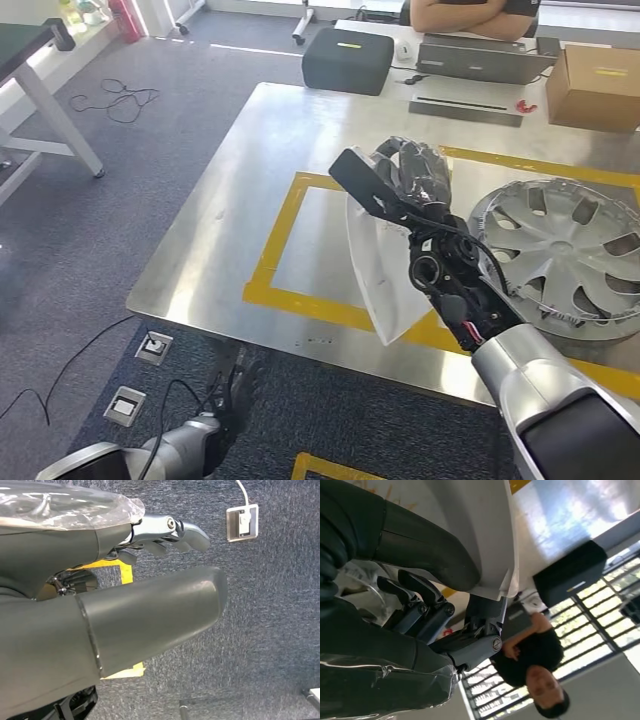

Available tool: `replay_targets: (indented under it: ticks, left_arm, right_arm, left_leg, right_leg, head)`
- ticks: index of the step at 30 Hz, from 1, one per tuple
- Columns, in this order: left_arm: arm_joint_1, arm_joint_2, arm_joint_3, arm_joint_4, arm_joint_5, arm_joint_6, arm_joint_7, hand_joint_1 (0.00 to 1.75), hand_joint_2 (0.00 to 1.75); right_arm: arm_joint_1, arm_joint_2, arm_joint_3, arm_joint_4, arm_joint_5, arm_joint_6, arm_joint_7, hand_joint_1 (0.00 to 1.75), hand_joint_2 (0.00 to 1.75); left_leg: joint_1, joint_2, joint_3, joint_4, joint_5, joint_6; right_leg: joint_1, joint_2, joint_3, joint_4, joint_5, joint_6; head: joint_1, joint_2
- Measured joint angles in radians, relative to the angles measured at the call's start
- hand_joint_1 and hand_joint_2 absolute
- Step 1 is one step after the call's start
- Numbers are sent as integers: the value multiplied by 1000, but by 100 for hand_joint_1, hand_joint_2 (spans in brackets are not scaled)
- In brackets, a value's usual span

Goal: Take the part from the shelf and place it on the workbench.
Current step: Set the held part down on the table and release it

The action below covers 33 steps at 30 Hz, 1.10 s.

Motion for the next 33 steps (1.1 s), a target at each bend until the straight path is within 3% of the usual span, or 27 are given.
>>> replay_targets:
  ticks: [4,7,10,16,33]
  left_arm:
    - [0,-2,-4,1,4,0,0,0,0]
    - [-1,-4,-7,2,4,3,2,0,0]
    - [-2,-9,-11,2,4,10,7,0,0]
    - [-2,-17,-16,2,7,24,4,0,0]
    - [-3,-27,-30,2,10,35,0,0,0]
  right_arm:
    - [-11,0,10,24,-115,-35,170,175,175]
    - [-17,0,12,45,-173,-133,199,175,175]
    - [-21,0,-7,65,-94,-221,160,175,175]
    - [2,0,-149,64,159,-240,75,175,175]
    - [58,5,-421,-20,260,-240,23,175,175]
  left_leg:
    - [0,0,0,0,0,0]
    - [0,0,0,0,0,0]
    - [-1,0,0,1,0,0]
    - [-1,1,0,1,1,1]
    - [-1,1,0,1,1,1]
  right_leg:
    - [0,0,0,0,0,1]
    - [0,0,0,0,1,1]
    - [0,0,0,0,1,1]
    - [0,1,0,0,2,2]
    - [0,2,0,0,2,2]
  head:
    - [0,0]
    - [0,0]
    - [0,0]
    - [0,0]
    - [0,0]
